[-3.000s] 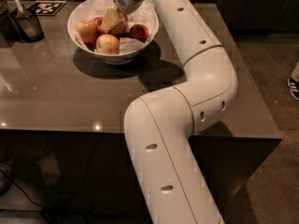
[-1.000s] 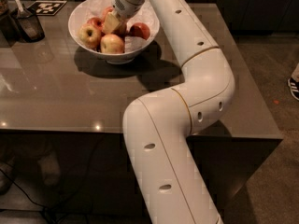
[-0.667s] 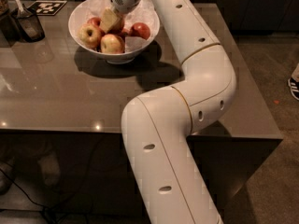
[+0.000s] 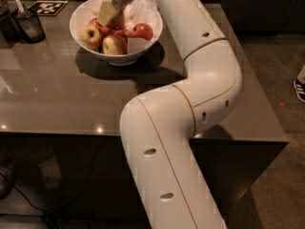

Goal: Pick apple from white bowl

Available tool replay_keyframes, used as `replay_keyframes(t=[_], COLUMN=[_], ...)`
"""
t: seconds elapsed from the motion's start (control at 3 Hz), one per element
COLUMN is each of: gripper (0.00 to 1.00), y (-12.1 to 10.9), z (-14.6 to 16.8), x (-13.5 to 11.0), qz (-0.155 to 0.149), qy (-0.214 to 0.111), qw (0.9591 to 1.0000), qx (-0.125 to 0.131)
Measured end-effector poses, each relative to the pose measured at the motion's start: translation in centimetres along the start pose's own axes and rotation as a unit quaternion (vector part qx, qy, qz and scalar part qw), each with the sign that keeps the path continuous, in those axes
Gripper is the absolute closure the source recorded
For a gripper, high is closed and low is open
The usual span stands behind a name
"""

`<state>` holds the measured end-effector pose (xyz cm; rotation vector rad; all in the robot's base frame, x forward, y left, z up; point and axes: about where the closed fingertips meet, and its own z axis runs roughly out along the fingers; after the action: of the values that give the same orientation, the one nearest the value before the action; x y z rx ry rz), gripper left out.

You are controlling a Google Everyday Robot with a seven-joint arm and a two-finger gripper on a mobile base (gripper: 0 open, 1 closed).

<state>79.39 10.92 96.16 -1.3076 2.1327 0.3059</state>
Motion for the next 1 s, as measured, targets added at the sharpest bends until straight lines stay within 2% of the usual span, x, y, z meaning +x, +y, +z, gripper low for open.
replay_keyframes(t=[1.0], gripper=[1.00], y=[1.0], z=[-4.1], x=[-2.0], qz=[-0.031], qy=[-0.004], qw=[0.9993], qx=[0.023])
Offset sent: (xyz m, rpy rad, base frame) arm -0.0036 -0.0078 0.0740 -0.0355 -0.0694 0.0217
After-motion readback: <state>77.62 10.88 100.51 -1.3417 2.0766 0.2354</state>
